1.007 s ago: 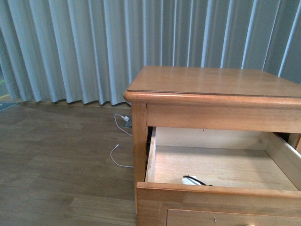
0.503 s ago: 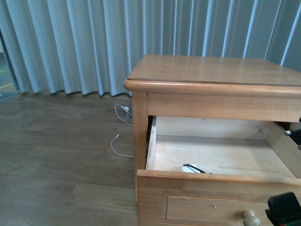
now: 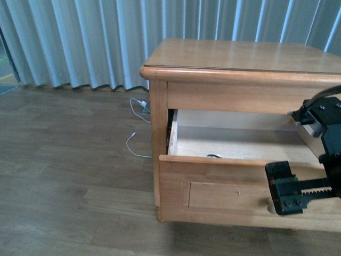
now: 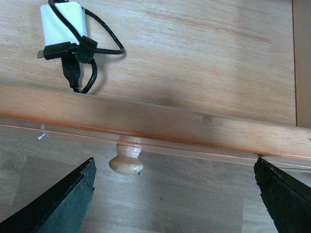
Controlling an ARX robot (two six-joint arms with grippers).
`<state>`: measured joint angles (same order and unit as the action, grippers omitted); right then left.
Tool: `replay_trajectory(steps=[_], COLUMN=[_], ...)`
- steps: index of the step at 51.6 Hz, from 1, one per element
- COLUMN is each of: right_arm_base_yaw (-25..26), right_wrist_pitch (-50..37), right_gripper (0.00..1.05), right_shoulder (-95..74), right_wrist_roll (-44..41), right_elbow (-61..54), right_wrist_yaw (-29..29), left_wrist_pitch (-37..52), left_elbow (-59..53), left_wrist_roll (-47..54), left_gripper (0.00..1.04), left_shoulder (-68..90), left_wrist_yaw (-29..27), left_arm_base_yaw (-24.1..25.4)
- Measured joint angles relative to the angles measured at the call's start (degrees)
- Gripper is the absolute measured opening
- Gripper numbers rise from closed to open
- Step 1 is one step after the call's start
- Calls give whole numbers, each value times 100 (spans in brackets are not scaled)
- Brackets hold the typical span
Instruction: Put charger into drawer
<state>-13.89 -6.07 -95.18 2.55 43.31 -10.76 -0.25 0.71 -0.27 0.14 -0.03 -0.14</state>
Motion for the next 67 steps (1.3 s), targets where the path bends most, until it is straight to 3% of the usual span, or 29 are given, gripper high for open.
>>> replay_trajectory(steps=[43,67], right_arm_base_yaw=[507,551], right_wrist_pitch=[-697,-1316], right_gripper=[97,97], right_shoulder=[-2363,-2959], right_wrist_roll=[601,1021], right_elbow=[2514,3038], right_wrist_yaw=[-352,-457], left_wrist_pitch=[0,0], left_elbow=[0,0], left_wrist_roll=[0,0], left_gripper=[99,99], left_shoulder=[0,0], left_wrist_yaw=[-2,0], left_arm_base_yaw=[0,0])
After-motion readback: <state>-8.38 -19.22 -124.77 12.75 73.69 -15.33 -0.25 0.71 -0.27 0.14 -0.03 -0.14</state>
